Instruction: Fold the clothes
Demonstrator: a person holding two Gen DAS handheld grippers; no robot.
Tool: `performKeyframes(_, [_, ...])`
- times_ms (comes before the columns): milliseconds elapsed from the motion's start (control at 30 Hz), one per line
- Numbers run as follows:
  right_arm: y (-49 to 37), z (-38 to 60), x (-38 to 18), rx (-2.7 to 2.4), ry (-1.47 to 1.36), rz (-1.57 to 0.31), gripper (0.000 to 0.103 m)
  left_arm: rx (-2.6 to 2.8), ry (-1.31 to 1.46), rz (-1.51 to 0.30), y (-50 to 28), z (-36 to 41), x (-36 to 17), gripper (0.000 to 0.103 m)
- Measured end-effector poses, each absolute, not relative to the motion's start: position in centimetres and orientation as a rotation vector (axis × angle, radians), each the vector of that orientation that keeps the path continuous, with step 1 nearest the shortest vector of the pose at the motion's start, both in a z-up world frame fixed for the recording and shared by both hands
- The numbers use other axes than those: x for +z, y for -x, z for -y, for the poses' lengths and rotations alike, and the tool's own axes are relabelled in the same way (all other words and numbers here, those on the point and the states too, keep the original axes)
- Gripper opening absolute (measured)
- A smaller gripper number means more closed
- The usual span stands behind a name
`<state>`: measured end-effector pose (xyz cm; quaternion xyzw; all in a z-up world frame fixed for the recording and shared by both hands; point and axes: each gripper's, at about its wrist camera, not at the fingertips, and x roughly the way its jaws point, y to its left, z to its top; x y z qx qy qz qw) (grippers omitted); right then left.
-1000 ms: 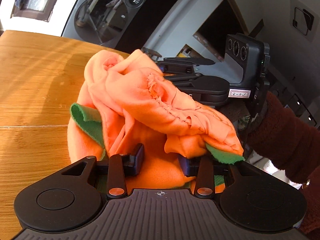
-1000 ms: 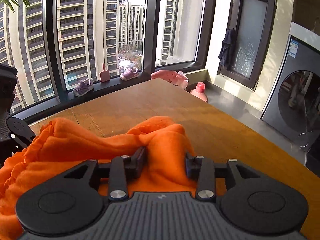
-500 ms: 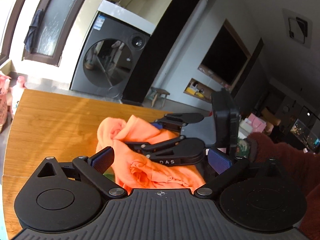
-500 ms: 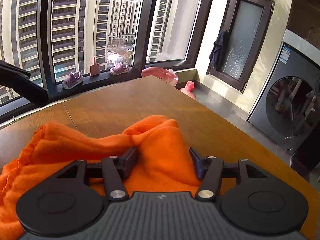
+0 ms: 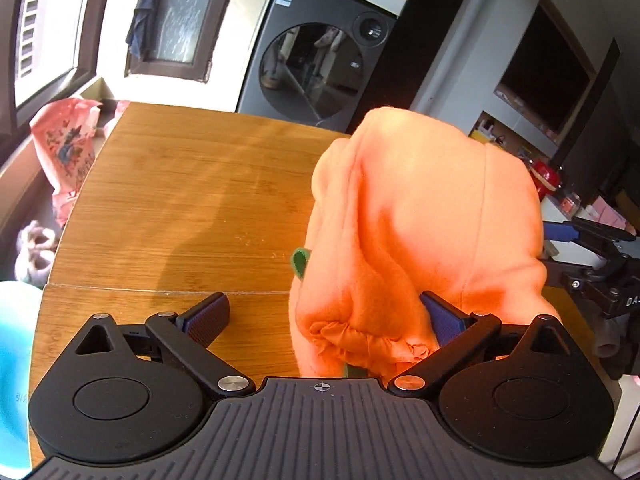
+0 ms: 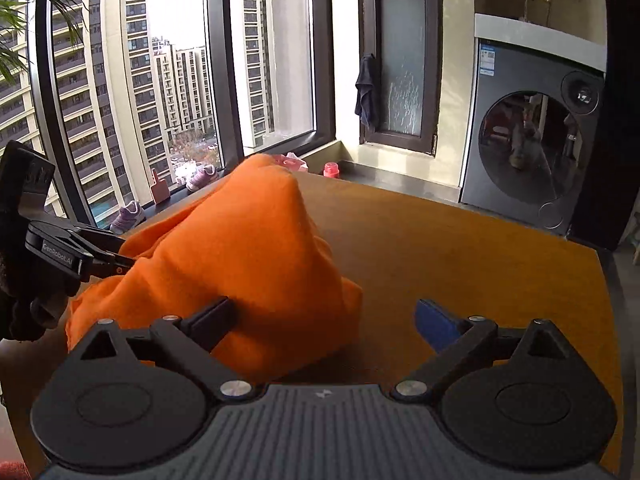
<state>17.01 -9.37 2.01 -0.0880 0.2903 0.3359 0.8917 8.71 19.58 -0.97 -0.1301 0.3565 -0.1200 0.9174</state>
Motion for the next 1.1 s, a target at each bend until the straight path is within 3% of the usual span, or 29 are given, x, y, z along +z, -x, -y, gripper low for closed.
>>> performKeyframes(133, [-18.9, 8.7, 0.6, 0.637, 0.203, -0.585, 0.102, -0.294, 0.247, -0.734, -8.5, -18.0, -0.1, 0.086])
performKeyframes(267, [-20.3, 8.5, 1.8, 0.572, 0.205, -0.536, 0.102, -0.369, 0.291, -0.737, -8.1, -16.1, 0.4, 0.08])
performKeyframes(400, [-20.5, 8.8, 2.7, 0.561, 0.197, -0.499, 0.102, -0.486, 0.356, -0.739, -7.6, -13.6, -0.4, 0.081])
performKeyframes(567, [-20.2, 10.8, 4.3, 0.574, 0.096, -0.484, 0.102, -0.63, 0.359, -0.766, -6.2, -11.0, -1.2, 0.094])
performKeyframes(733, [-18.5, 9.8, 4.3, 0.651, 0.136, -0.467, 0.102, -0.67, 0.292, -0.737, -3.6, -12.4, 0.9, 0.095])
performKeyframes(900, [-17.8, 6.7, 1.3, 0.611, 0.261, -0.472, 0.103, -0.623, 0.402, -0.55, -1.3, -17.4, 4.8, 0.097])
performKeyframes(1100, [-16.6, 5.8, 2.1, 0.594, 0.338, -0.426, 0.103, -0.619, 0.548, -0.381, -3.7, -18.0, 6.7, 0.1])
